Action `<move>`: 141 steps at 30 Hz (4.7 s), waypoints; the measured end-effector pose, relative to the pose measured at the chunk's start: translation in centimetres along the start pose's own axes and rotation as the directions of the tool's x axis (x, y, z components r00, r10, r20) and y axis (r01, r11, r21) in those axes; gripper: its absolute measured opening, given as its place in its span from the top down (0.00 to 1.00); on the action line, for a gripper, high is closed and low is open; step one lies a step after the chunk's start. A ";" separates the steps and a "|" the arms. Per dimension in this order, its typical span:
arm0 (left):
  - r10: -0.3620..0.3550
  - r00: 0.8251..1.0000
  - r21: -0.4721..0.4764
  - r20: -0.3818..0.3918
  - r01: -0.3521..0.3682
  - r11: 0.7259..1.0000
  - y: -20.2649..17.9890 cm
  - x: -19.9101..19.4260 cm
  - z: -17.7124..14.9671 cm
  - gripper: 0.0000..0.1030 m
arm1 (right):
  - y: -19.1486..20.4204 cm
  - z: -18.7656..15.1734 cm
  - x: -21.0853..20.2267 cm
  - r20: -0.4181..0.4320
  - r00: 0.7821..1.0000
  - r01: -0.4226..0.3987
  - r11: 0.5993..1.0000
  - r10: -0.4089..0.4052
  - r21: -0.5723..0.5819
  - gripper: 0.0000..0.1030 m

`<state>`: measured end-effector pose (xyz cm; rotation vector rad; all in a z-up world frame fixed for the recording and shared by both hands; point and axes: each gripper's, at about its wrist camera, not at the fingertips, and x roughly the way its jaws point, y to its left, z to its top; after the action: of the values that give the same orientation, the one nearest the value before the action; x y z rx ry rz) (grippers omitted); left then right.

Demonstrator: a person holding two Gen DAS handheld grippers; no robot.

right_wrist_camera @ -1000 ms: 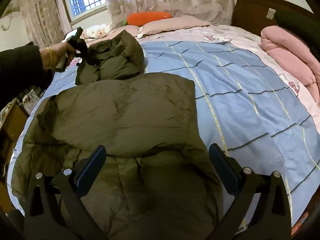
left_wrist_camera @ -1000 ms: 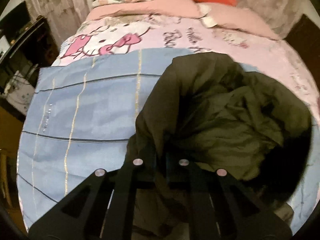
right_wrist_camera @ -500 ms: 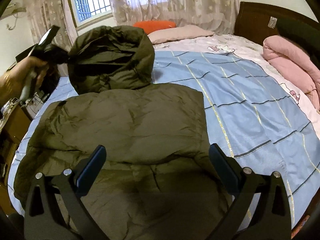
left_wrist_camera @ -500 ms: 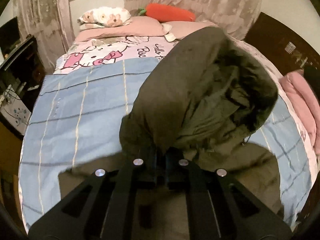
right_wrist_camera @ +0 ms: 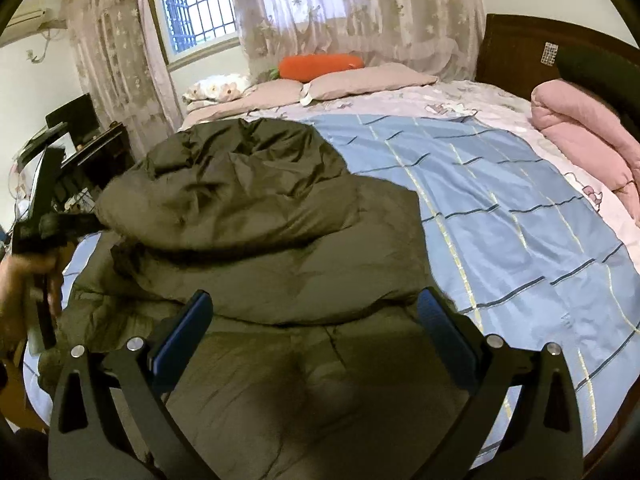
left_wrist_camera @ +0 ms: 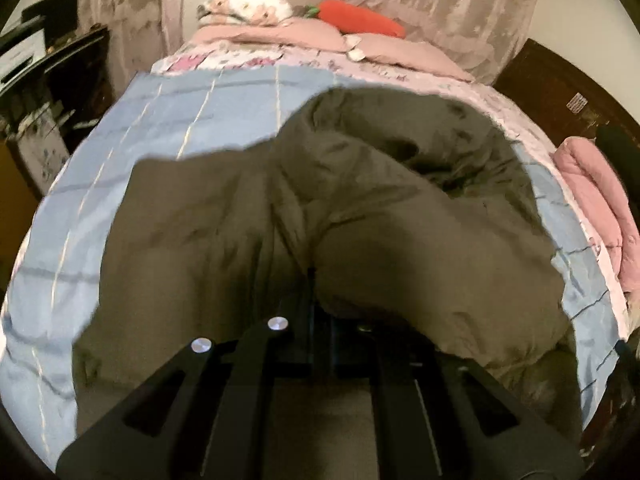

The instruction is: Fold large clothes

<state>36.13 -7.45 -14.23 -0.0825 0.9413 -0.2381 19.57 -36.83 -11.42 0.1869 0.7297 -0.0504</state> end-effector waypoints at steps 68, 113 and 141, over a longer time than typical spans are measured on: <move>-0.435 0.850 -0.687 0.297 0.507 0.521 3.1 5.4 -1.9 0.44 | -7.5 1.8 21.6 0.224 0.748 -0.476 0.270 0.625 0.837 0.81; -0.422 0.878 -0.422 0.226 0.479 0.770 14.3 -14.4 -14.8 0.02 | -5.1 -2.6 1.4 0.035 0.709 -0.605 0.583 0.704 0.543 0.05; -0.601 0.798 -0.563 -0.042 0.478 0.674 24.7 -8.6 -24.2 0.02 | -18.2 -13.7 -0.8 -0.172 0.776 -0.365 0.654 0.607 0.663 0.04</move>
<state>15.82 19.39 -25.93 -0.8869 1.1764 -0.5490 7.95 -52.20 -23.64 1.0434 1.0182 0.3032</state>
